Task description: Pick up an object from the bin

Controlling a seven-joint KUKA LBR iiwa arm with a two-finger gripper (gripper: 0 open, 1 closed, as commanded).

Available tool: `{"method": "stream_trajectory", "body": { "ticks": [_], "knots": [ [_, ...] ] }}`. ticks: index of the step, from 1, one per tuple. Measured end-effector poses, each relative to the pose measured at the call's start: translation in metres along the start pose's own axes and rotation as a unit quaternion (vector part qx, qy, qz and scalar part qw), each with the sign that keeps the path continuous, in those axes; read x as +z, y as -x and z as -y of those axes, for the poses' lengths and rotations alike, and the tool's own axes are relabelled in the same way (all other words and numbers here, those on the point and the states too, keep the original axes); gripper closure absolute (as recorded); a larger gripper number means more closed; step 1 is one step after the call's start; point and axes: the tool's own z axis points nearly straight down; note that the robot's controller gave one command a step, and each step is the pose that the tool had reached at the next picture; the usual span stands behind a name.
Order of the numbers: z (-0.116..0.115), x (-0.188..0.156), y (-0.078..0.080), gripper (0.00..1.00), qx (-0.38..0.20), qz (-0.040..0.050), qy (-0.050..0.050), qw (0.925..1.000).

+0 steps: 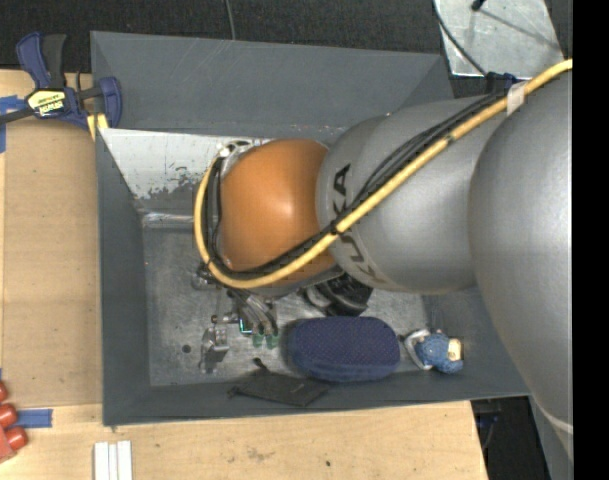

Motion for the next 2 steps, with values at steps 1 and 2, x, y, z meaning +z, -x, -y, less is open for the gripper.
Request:
{"method": "stream_trajectory", "body": {
  "ticks": [1,2],
  "knots": [
    [0.058,0.036,-0.001,0.00,-0.138,0.0024,-0.001,0.9904],
    [0.108,0.059,0.001,0.00,-0.197,0.0024,-0.001,0.9803]
  ]
}}
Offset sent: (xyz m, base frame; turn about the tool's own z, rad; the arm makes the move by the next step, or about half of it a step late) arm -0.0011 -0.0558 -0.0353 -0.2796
